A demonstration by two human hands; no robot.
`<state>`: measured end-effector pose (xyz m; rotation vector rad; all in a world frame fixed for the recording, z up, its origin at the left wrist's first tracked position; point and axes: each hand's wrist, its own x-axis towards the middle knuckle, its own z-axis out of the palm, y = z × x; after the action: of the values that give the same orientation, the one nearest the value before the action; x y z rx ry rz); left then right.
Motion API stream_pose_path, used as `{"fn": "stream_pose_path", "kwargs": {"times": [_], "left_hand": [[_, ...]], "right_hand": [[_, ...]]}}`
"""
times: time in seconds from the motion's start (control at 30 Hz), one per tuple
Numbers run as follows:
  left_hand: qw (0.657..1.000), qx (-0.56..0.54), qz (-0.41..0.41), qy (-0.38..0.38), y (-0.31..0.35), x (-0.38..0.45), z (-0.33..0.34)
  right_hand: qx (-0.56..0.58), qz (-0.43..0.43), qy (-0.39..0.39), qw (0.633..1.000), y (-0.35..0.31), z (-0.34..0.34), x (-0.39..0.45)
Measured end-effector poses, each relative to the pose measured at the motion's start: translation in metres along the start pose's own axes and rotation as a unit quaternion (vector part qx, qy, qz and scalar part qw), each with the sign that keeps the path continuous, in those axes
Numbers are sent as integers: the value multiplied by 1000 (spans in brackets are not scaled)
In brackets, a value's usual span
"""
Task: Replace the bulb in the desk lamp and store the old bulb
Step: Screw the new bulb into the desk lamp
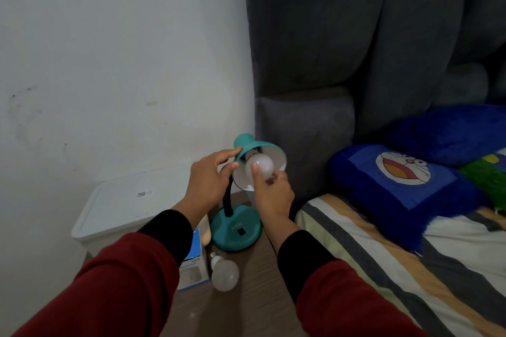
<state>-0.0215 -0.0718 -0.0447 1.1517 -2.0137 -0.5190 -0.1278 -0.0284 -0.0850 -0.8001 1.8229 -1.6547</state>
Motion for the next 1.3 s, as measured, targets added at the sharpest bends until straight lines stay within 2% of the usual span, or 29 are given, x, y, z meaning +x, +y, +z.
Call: {"fn": "stream_pose_path", "kwargs": {"times": [0.5,0.67,0.8,0.93,1.07,1.3], "left_hand": [[1000,-3,-5,-1,2,-1,-1],[1000,-6,-10,0,2,0,-1],[1000,-5,-6,1,2,0,0],[1000,-11,-10,-1,2,1,0],[1000,-8,-7,-4,4,0,2],[1000,-4,-11,-1,-1,0,-1]], "right_hand": [[16,12,-16,1000,0,1,-1],[0,-24,-27,999,1,1,-4],[22,19,-34,999,0,1,-2],[-19,7,-46,999,0,0,-4],[0,28,-24,999,0,5,1],[-26,-17,-35,999,1,7,-4]]}}
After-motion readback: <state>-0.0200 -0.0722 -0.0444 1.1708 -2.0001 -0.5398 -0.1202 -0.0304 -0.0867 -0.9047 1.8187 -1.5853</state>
